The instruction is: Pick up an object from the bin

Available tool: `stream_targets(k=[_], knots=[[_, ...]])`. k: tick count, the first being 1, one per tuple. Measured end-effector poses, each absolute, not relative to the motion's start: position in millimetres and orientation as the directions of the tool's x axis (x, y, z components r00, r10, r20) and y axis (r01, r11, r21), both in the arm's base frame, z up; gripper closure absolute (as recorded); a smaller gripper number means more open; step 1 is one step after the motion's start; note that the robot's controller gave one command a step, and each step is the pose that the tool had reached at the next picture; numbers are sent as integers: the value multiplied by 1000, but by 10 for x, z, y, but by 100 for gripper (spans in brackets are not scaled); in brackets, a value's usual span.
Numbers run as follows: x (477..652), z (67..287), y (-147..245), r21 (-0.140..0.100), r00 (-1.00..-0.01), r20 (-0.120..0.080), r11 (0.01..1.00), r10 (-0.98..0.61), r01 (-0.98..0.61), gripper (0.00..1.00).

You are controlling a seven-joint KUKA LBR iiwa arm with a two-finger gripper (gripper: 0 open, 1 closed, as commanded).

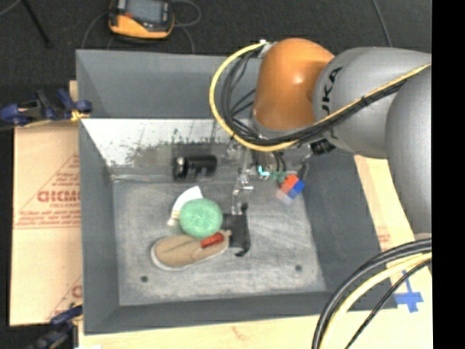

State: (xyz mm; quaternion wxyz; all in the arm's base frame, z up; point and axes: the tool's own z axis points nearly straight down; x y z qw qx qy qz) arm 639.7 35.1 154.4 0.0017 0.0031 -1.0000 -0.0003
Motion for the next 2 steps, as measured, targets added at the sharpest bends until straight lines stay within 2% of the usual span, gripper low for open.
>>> stream_targets(k=[1, 2], knots=[[6413, 1595, 352, 1, -1000, -5, 1000, -6, -6, 0], [6136, 1161, 619, 0, -1000, -12, 1000, -20, -20, 0]])
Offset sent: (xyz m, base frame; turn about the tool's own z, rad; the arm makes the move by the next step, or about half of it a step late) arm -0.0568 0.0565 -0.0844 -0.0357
